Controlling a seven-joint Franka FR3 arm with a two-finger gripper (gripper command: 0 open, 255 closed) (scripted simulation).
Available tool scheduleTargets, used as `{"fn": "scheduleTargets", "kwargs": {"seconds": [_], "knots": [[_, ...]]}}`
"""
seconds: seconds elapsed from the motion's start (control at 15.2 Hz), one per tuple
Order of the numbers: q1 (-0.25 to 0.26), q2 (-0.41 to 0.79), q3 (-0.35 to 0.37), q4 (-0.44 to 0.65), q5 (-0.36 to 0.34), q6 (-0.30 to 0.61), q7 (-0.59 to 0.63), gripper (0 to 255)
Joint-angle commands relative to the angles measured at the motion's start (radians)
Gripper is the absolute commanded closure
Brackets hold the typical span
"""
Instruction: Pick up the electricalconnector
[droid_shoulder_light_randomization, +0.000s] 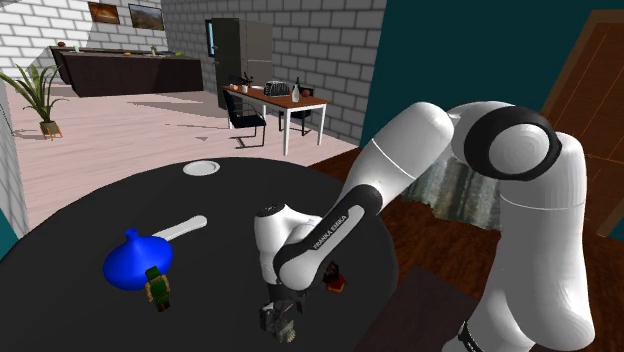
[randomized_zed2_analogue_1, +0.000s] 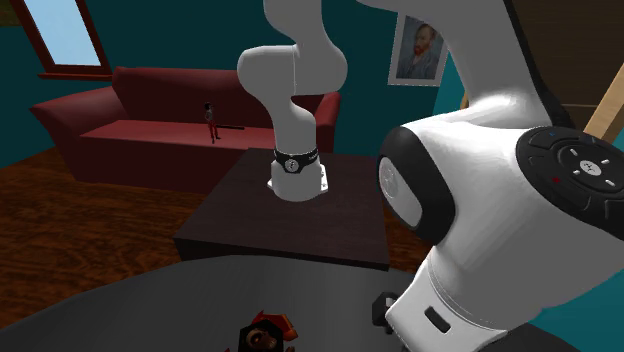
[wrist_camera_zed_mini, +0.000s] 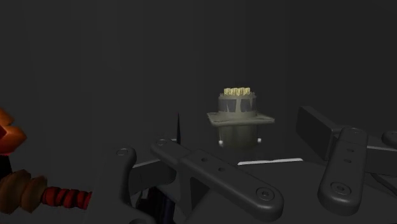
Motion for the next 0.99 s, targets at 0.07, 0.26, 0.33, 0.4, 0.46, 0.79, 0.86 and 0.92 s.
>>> {"fn": "scheduleTargets", "kwargs": {"seconds": [0.07,0.26,0.33,0.4,0.46,0.79,0.86,0.92], "knots": [[0.012,0.053,-0.005,0.023,-0.011,0.027,0.012,0],[0.017,0.091,-0.011,0.028,-0.020,0.059,0.014,0],[0.019,0.103,-0.014,0.031,-0.023,0.069,0.015,0],[0.021,0.116,-0.016,0.033,-0.026,0.079,0.016,0],[0.022,0.123,-0.017,0.034,-0.027,0.085,0.017,0],[0.022,0.122,-0.017,0.034,-0.027,0.085,0.017,255],[0.022,0.122,-0.017,0.034,-0.027,0.085,0.017,255],[0.022,0.123,-0.017,0.035,-0.027,0.084,0.017,255]]}}
